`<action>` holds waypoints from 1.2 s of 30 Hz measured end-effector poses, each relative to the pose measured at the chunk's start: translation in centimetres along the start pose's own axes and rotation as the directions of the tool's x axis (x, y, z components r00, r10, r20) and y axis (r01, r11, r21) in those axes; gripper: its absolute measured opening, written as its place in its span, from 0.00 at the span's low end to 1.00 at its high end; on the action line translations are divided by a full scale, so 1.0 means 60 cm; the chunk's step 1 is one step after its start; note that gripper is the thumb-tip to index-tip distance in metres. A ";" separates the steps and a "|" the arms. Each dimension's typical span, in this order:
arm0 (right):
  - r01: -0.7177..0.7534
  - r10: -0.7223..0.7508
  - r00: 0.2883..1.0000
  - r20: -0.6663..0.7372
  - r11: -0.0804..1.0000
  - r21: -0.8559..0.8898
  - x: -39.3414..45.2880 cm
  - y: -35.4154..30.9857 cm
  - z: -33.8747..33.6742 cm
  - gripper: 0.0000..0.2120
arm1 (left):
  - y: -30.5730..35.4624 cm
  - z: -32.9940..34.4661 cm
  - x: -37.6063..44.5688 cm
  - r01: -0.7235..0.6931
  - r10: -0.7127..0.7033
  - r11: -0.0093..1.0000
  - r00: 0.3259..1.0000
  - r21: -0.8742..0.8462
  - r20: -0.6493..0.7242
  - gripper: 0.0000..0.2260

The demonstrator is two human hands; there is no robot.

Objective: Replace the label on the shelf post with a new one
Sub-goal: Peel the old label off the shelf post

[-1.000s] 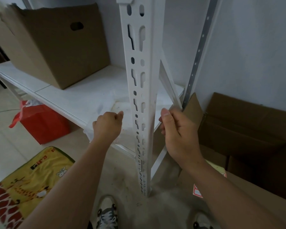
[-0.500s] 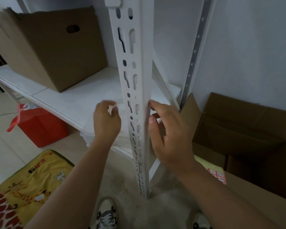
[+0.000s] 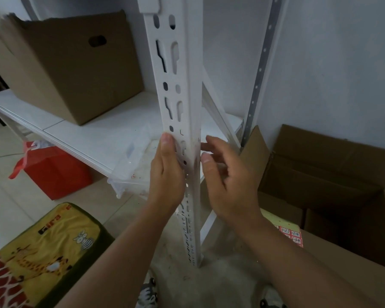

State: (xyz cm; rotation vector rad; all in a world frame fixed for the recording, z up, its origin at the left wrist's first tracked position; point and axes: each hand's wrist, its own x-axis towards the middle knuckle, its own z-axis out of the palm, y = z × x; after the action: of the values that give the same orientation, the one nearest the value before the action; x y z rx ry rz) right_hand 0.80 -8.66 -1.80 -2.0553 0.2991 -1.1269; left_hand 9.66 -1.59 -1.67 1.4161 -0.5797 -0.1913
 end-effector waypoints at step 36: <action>-0.226 0.244 0.970 -0.018 0.920 0.321 0.025 -0.021 0.022 0.14 | -0.017 0.027 0.003 -0.058 0.055 0.998 0.986 -0.012 -0.160 0.30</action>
State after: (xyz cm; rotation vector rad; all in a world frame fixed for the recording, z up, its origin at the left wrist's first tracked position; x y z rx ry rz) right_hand 2.53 -7.90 -0.38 -1.6578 0.3584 -1.0143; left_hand 9.21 -3.26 -2.51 1.3831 -0.4845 -0.0369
